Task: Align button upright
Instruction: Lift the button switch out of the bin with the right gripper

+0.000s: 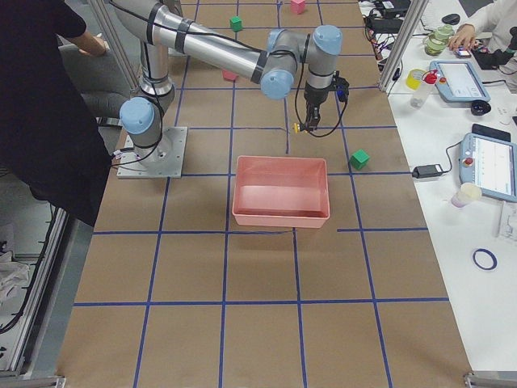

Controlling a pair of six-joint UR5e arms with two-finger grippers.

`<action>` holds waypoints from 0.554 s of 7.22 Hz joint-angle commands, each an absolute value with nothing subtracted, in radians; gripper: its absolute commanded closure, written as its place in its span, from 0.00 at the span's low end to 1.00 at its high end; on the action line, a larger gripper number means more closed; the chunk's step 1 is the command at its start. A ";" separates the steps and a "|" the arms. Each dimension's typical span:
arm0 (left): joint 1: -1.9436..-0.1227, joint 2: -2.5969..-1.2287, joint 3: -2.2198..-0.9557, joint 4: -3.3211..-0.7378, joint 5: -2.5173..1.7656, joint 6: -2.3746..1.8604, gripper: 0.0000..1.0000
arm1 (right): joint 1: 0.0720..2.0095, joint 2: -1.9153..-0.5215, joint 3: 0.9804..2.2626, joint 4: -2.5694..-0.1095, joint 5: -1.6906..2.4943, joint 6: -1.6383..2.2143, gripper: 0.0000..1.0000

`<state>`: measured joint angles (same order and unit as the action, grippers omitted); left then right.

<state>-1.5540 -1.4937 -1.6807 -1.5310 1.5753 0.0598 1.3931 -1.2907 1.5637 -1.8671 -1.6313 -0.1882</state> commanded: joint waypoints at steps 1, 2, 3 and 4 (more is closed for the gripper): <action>-1.552 -1.494 -1.681 -1.531 1.575 0.060 0.00 | 1.617 -1.214 1.560 -1.971 -1.631 0.021 1.00; -1.552 -1.496 -1.680 -1.531 1.577 0.060 0.00 | 1.705 -1.156 1.537 -2.018 -1.629 0.094 1.00; -1.552 -1.496 -1.680 -1.529 1.577 0.060 0.00 | 1.750 -1.105 1.490 -2.020 -1.591 0.112 1.00; -1.551 -1.496 -1.680 -1.529 1.577 0.060 0.00 | 1.775 -1.057 1.450 -2.022 -1.536 0.173 1.00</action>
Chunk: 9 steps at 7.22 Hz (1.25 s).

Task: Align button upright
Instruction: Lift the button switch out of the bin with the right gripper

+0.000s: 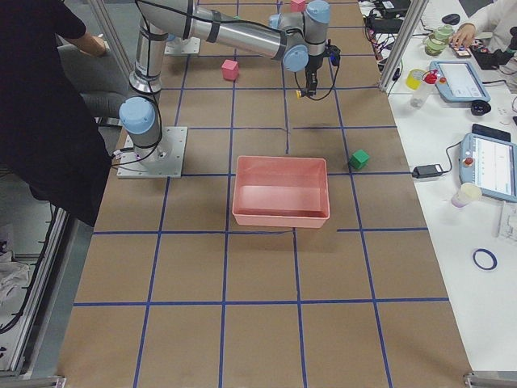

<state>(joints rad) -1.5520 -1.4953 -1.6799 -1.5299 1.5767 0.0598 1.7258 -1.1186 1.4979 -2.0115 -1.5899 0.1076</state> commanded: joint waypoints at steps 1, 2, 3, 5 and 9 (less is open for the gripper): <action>-1.552 -1.494 -1.680 -1.531 1.578 0.060 0.00 | 1.817 -1.014 1.415 -2.025 -1.528 0.233 1.00; -1.552 -1.494 -1.680 -1.531 1.578 0.060 0.00 | 1.845 -0.974 1.378 -2.026 -1.528 0.282 1.00; -1.552 -1.493 -1.680 -1.531 1.578 0.060 0.00 | 1.864 -0.945 1.365 -2.052 -1.529 0.307 1.00; -1.552 -1.494 -1.680 -1.531 1.578 0.060 0.00 | 1.887 -0.905 1.362 -2.115 -1.528 0.359 1.00; -1.552 -1.493 -1.680 -1.531 1.577 0.060 0.00 | 1.914 -0.858 1.364 -2.152 -1.488 0.380 1.00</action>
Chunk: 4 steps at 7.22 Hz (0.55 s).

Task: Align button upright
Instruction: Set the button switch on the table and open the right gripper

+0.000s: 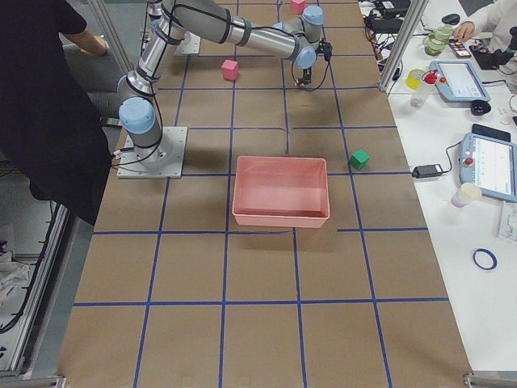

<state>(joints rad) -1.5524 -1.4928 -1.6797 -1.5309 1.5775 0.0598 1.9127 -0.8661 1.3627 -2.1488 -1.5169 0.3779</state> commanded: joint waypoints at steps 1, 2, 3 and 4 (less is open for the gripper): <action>-1.552 -1.494 -1.680 -1.529 1.577 0.060 0.00 | 1.914 -0.851 1.365 -2.152 -1.486 0.380 0.80; -1.552 -1.493 -1.680 -1.529 1.577 0.060 0.00 | 1.914 -0.853 1.364 -2.154 -1.488 0.373 0.06; -1.551 -1.493 -1.680 -1.531 1.577 0.060 0.00 | 1.914 -0.860 1.373 -2.152 -1.491 0.368 0.00; -1.551 -1.493 -1.680 -1.529 1.577 0.060 0.00 | 1.913 -0.877 1.371 -2.145 -1.485 0.368 0.00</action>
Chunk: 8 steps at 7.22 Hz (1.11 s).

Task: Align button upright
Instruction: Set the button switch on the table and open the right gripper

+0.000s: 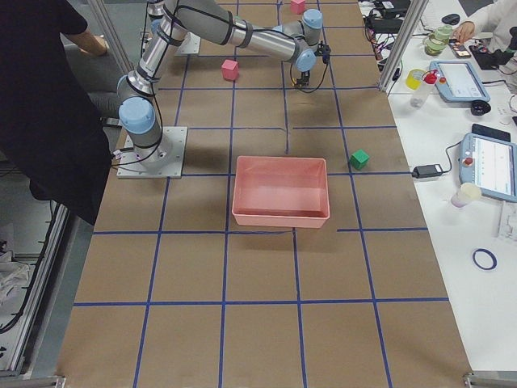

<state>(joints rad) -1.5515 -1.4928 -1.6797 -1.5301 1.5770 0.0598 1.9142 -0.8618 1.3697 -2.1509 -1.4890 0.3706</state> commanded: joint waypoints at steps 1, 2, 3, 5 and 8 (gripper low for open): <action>-1.551 -1.493 -1.680 -1.531 1.577 0.060 0.00 | 1.911 -0.917 1.380 -2.131 -1.500 0.347 0.00; -1.551 -1.493 -1.680 -1.531 1.577 0.060 0.00 | 1.893 -0.967 1.388 -2.040 -1.517 0.303 0.00; -1.551 -1.493 -1.680 -1.531 1.577 0.060 0.00 | 1.847 -1.020 1.399 -1.979 -1.520 0.261 0.00; -1.551 -1.493 -1.680 -1.531 1.577 0.060 0.00 | 1.671 -1.160 1.462 -1.844 -1.520 0.159 0.00; -1.551 -1.493 -1.680 -1.531 1.577 0.060 0.00 | 1.574 -1.359 1.520 -1.679 -1.540 0.134 0.00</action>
